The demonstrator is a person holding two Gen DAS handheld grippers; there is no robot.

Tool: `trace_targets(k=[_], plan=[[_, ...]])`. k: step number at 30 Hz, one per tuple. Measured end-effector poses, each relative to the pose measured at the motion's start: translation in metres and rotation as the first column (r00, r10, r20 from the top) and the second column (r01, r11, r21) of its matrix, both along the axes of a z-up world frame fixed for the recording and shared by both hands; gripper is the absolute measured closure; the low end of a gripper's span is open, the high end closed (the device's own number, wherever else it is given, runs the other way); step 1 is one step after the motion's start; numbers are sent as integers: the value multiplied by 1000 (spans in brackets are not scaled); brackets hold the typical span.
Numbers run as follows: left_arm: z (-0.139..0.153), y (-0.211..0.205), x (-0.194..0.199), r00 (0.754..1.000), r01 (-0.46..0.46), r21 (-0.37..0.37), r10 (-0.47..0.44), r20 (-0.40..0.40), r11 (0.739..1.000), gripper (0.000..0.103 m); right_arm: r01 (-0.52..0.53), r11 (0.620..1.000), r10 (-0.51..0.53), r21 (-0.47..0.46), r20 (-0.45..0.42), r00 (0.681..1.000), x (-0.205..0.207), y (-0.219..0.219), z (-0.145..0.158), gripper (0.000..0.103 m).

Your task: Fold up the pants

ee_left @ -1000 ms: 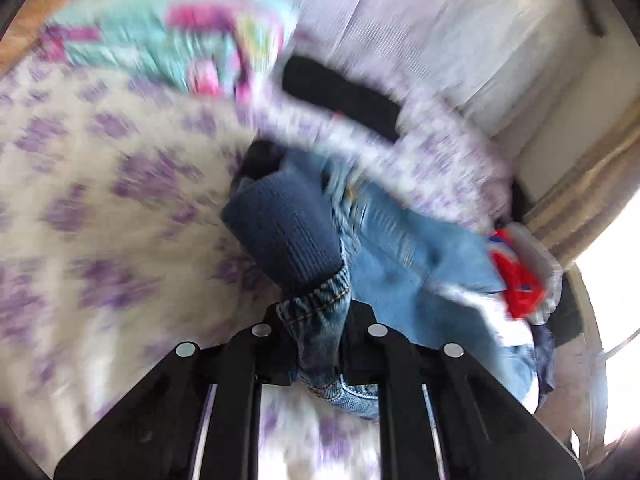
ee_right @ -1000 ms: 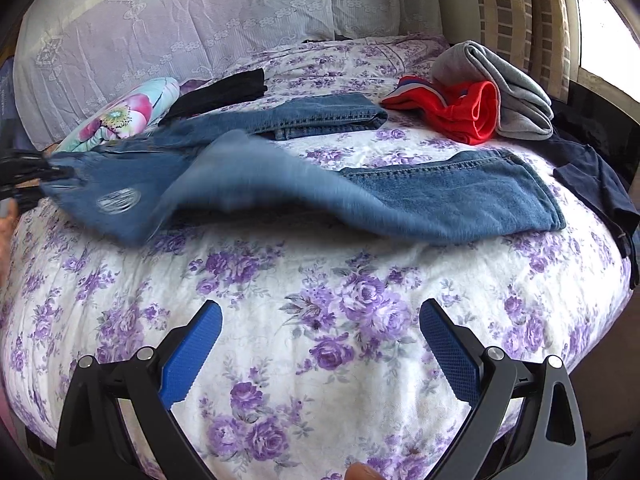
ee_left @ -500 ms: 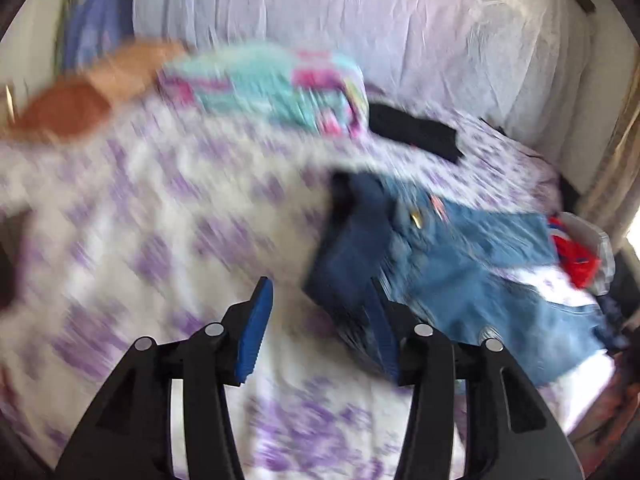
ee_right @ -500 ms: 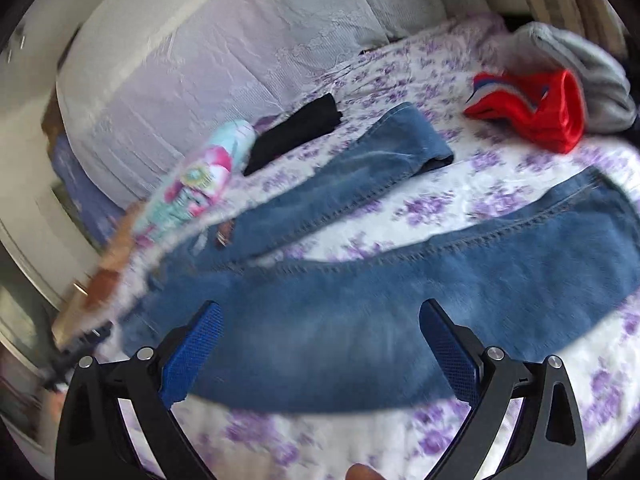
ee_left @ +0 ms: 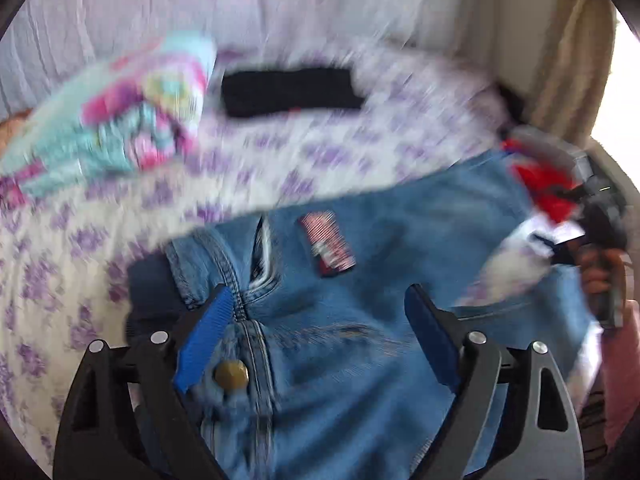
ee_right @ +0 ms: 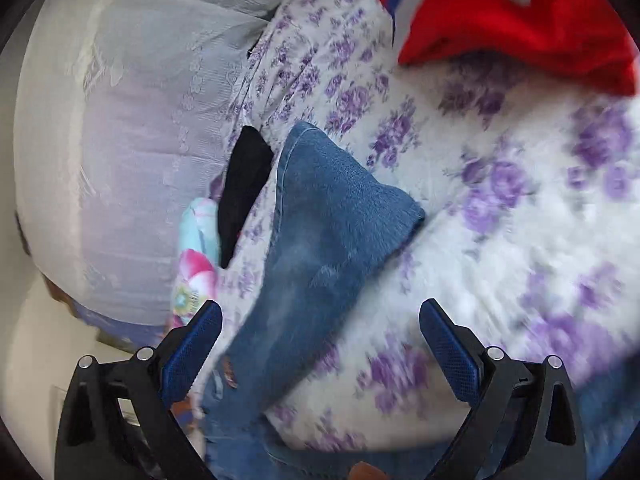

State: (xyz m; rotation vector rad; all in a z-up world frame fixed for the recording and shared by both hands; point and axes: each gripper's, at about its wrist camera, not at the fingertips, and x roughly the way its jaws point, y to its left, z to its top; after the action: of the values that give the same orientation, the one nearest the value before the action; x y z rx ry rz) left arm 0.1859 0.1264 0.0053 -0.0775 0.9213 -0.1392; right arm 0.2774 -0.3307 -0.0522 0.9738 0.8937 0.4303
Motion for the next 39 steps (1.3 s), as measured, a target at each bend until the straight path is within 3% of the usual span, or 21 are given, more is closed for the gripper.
trace_targets(k=[2,7,10,12,14,16,18,19,20,21,22,23,25,26,27,29,31,32,34,37,39], plan=[[-35,11,22,995,-42,-12,41,-93,999,18,-23,994,19,104,33,999,17,1,-8,4],[-36,6,9,999,-20,55,23,-42,998,18,-68,982,42,179,146,988,55,14,-1,4],[-34,7,10,999,-15,46,17,-35,999,18,-38,997,51,-68,205,977,68,29,24,15],[-35,9,11,999,-17,22,17,-31,1000,18,3,957,97,-289,330,939,58,43,60,18],[-35,10,11,1000,-18,11,18,-25,1000,18,93,866,189,-492,494,848,35,63,102,19],[-35,8,11,1000,-20,13,20,-22,1000,18,157,806,232,-571,548,804,24,76,119,19],[-35,8,11,1000,-21,12,21,-20,1000,18,255,682,287,-686,572,769,14,92,123,17],[-35,8,11,1000,-21,11,22,-20,1000,18,295,594,305,-749,549,778,14,100,117,12],[-35,8,11,1000,-22,11,22,-20,1000,18,283,489,304,-825,465,832,23,106,105,3],[-35,7,11,1000,-22,13,23,-21,1000,18,216,413,263,-885,343,902,36,103,88,4],[-35,6,11,1000,-22,17,22,-21,1000,18,74,375,177,-924,149,973,53,92,64,4],[-35,6,11,1000,-21,19,22,-21,1000,18,-37,425,100,-904,6,995,60,75,46,4],[-34,7,10,1000,-19,10,19,-23,1000,18,-98,594,21,-798,-106,994,51,40,29,4],[-32,9,10,1000,-17,-5,16,-26,1000,18,-99,623,2,-776,-126,992,43,31,28,4],[-28,13,8,999,-18,-29,17,-34,999,18,-96,622,-8,-777,-129,992,31,27,33,4],[-13,30,0,999,-31,-106,27,-36,994,18,-78,562,24,-823,-79,997,3,38,53,4],[4,53,-12,996,-92,-116,90,-18,989,13,-86,518,169,-851,3,986,-26,75,79,4],[13,68,-20,991,-130,-103,131,3,986,11,-104,506,252,-856,31,967,-36,95,89,4],[21,92,-34,981,-194,-64,196,18,979,9,-142,467,457,-873,100,884,-54,153,111,4],[13,127,-55,964,-265,-38,264,-29,963,9,-221,422,686,-880,150,712,-65,238,121,4],[-6,144,-69,965,-254,-81,246,-95,964,9,-307,377,799,-874,138,586,-62,302,117,5]])
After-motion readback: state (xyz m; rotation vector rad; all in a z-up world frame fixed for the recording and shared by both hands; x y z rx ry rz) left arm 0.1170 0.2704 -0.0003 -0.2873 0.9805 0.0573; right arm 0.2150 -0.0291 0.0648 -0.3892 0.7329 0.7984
